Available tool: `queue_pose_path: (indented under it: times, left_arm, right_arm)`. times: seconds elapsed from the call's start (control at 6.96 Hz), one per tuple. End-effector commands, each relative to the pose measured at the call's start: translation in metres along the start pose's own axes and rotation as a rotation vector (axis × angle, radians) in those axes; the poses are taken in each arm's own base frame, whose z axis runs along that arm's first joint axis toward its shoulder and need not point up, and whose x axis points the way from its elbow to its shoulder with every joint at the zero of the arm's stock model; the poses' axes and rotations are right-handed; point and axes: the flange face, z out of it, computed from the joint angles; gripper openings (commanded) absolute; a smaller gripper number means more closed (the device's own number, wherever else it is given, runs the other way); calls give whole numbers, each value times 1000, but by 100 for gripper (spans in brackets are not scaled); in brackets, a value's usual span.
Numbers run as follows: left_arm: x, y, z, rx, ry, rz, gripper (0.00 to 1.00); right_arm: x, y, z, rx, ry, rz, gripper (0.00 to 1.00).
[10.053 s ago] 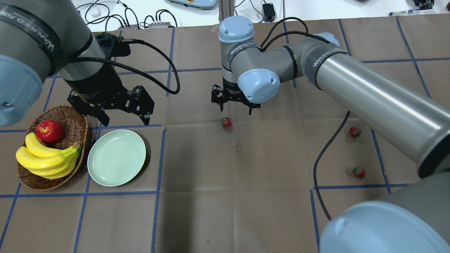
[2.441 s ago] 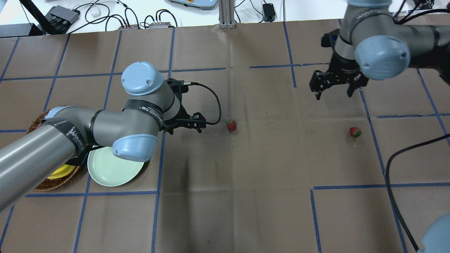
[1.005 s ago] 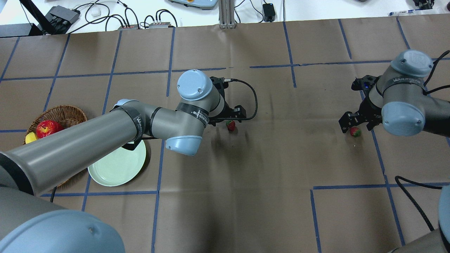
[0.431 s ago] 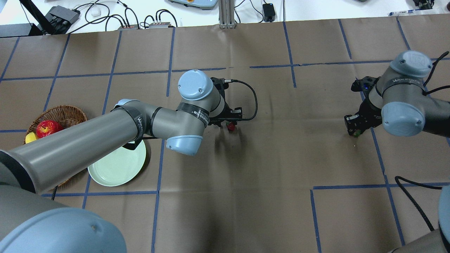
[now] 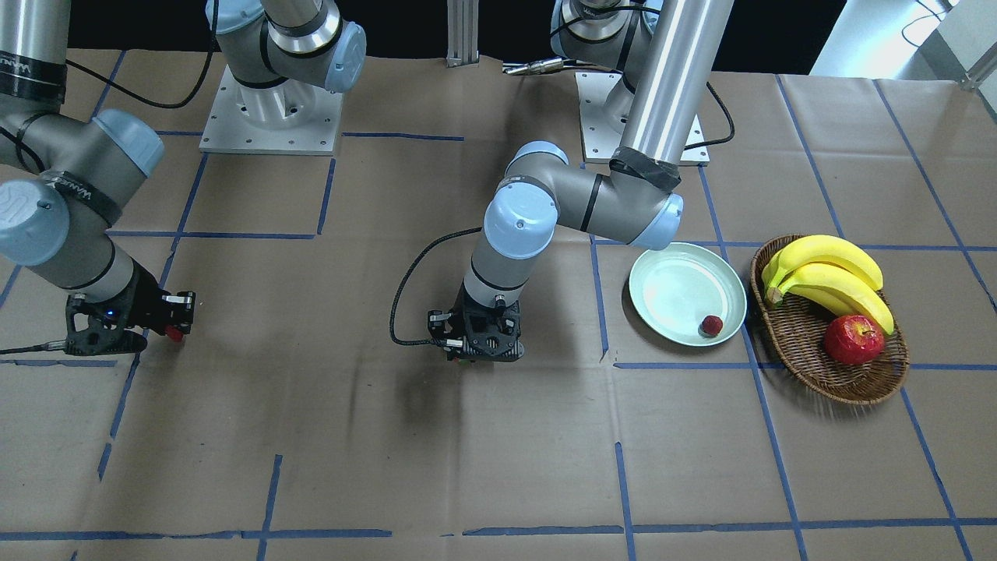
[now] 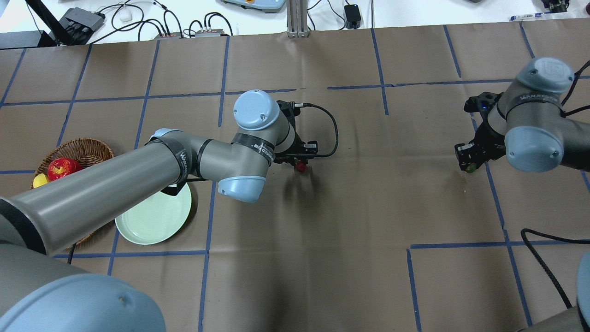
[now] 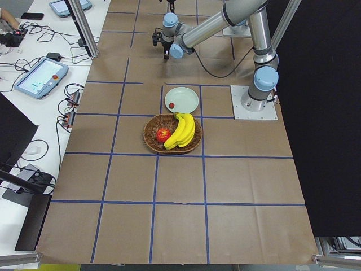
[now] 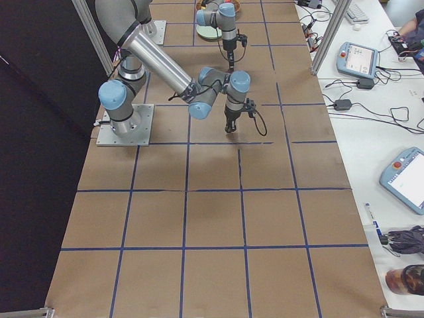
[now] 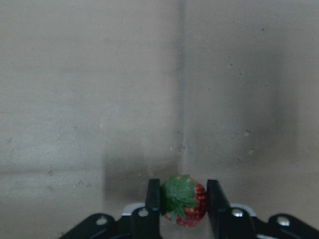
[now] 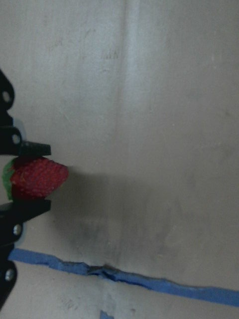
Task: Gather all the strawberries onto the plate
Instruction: 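Carry strawberry over the plate with left gripper while right lifts the last strawberry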
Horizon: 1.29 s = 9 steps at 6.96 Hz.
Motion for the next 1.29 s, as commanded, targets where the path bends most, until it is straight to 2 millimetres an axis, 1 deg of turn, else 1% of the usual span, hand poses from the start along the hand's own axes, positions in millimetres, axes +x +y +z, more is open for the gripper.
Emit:
queue_pose_path:
  times: [0.0, 0.14, 0.29, 0.43, 0.57, 0.72, 0.86, 1.01, 1.15]
  left_arm:
    - [-6, 1, -32, -5, -18, 21, 0]
    - [-38, -3, -65, -19, -173, 112, 0]
    - [-76, -4, -104, -68, -315, 227, 0]
    - [-120, 1, -128, -119, -357, 240, 0]
    - [-176, 19, -132, -170, -395, 282, 0]
    - [-227, 37, -130, -190, -410, 296, 0]
    - [-272, 48, -117, -215, -404, 304, 1]
    - [-301, 58, -105, -227, -398, 292, 2]
    - [-309, 62, -100, -230, -398, 284, 32]
  right_arm:
    - [5, -24, -63, -40, -19, -1, 12]
    - [-7, -35, -79, -44, -14, -18, 12]
    - [-30, -40, -82, -37, -7, 8, 12]
    - [-65, -44, -80, -40, -2, 33, 12]
    - [-123, -47, -81, -37, 10, 47, 12]
    - [-189, -46, -70, -43, 10, 106, 12]
    - [-254, -48, -65, -39, 19, 111, 12]
    - [-314, -54, -55, -42, 14, 126, 12]
    - [-374, -59, -34, -57, -2, 149, 12]
